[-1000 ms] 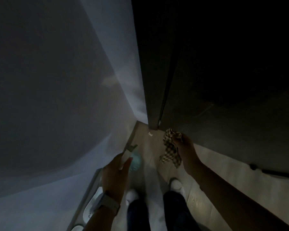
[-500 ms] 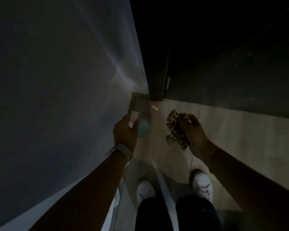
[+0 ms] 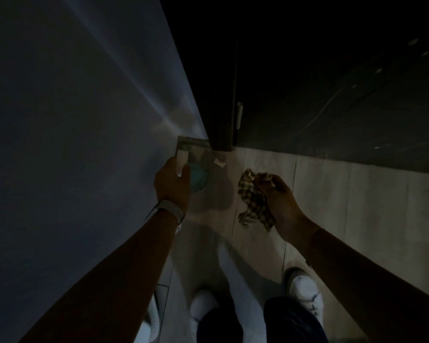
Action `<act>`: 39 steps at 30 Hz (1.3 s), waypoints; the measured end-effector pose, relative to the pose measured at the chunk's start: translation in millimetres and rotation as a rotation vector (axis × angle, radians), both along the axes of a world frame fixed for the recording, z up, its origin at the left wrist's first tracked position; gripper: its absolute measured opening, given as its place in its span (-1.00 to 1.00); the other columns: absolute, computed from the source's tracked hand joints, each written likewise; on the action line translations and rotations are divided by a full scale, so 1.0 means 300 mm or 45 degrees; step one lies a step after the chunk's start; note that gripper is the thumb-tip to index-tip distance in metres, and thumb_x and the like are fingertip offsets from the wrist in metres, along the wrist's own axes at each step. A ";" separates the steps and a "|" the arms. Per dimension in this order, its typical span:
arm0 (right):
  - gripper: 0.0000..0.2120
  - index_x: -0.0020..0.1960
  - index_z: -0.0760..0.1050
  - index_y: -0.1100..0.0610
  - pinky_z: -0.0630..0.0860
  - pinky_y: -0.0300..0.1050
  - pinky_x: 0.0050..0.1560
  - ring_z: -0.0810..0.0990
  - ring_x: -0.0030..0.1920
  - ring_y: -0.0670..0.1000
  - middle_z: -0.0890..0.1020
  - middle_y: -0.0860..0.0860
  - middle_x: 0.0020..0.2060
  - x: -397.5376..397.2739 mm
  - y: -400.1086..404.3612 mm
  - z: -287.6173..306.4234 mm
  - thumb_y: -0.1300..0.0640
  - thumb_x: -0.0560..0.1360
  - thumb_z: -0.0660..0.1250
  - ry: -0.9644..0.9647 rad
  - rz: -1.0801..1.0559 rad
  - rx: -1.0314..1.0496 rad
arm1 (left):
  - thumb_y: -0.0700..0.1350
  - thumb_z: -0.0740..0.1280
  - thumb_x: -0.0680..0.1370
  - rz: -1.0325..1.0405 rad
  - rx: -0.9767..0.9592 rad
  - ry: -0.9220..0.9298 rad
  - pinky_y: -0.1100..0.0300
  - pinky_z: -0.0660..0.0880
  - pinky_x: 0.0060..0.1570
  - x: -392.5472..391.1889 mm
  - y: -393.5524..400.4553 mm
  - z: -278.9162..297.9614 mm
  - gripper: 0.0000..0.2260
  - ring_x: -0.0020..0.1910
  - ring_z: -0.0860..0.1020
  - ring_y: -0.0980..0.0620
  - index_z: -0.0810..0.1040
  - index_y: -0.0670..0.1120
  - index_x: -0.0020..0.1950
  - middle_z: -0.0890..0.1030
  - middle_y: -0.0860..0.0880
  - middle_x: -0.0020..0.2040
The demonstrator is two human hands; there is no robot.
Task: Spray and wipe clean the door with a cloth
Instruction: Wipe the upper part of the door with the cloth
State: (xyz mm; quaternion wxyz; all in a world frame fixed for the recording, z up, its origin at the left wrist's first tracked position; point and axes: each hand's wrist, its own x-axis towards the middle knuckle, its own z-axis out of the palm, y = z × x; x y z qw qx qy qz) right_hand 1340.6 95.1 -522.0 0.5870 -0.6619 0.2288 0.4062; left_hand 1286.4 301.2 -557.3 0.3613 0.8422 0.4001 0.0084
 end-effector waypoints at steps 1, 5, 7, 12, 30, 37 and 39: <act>-0.73 0.30 0.42 0.12 0.55 -0.10 -0.13 0.62 0.02 0.04 0.61 0.08 0.08 0.004 -0.003 0.001 0.06 0.65 0.17 -0.006 0.005 0.005 | -0.19 0.34 0.57 0.022 -0.020 0.002 0.24 0.31 -0.11 0.012 0.004 0.002 -0.78 0.04 0.57 -0.22 0.57 -0.30 0.13 0.62 -0.29 0.03; -0.73 0.29 0.44 0.09 0.58 0.14 0.12 0.62 0.10 0.11 0.61 0.12 0.13 0.008 -0.012 0.056 0.04 0.64 0.18 -0.006 -0.027 -0.003 | -0.21 0.37 0.54 0.048 -0.189 0.089 0.26 0.33 -0.10 0.015 0.003 0.062 -0.73 0.11 0.54 -0.12 0.52 -0.24 0.22 0.59 -0.20 0.11; -0.74 0.26 0.46 0.10 0.55 0.21 0.17 0.62 0.12 0.14 0.62 0.13 0.13 -0.004 -0.027 0.129 0.03 0.64 0.18 0.017 -0.055 -0.013 | -0.23 0.37 0.54 0.066 -0.260 0.108 0.27 0.34 -0.05 -0.010 -0.020 0.156 -0.67 0.13 0.52 -0.08 0.48 -0.21 0.29 0.56 -0.17 0.19; -0.78 0.06 0.54 0.17 0.61 -0.13 -0.34 0.71 -0.18 0.01 0.72 0.05 -0.19 -0.066 -0.107 0.475 0.06 0.65 0.18 0.104 -0.116 0.052 | -0.24 0.31 0.57 0.136 -0.438 -0.055 0.19 0.40 0.02 -0.106 -0.098 0.561 -0.76 0.03 0.48 0.08 0.50 -0.08 0.22 0.50 0.06 0.07; -0.65 0.17 0.58 0.16 0.59 -0.05 -0.16 0.70 -0.08 0.05 0.72 0.10 -0.04 -0.420 -0.330 2.192 -0.02 0.64 0.12 -0.409 -0.615 0.349 | -0.23 0.27 0.60 -0.504 -0.717 -0.550 0.50 0.45 0.01 -0.351 -0.297 2.233 -0.72 0.17 0.51 0.24 0.51 0.04 0.26 0.53 0.15 0.22; -0.70 0.27 0.52 0.19 0.53 -0.02 0.06 0.60 0.16 0.16 0.65 0.19 0.12 -0.350 -0.372 2.672 0.16 0.61 0.15 -0.906 -0.700 0.591 | -0.21 0.28 0.59 -0.773 -0.483 -0.777 0.09 0.42 0.32 -0.219 -0.346 2.731 -0.67 0.26 0.45 0.21 0.48 0.15 0.27 0.48 0.16 0.28; -0.71 0.26 0.53 0.19 0.57 -0.09 -0.01 0.64 0.12 0.11 0.66 0.17 0.11 -0.299 -0.388 2.801 0.21 0.61 0.16 -1.057 -0.683 0.645 | -0.19 0.27 0.60 -0.820 -0.403 -0.841 0.09 0.40 0.34 -0.165 -0.357 2.875 -0.66 0.27 0.43 0.22 0.45 0.15 0.30 0.46 0.17 0.30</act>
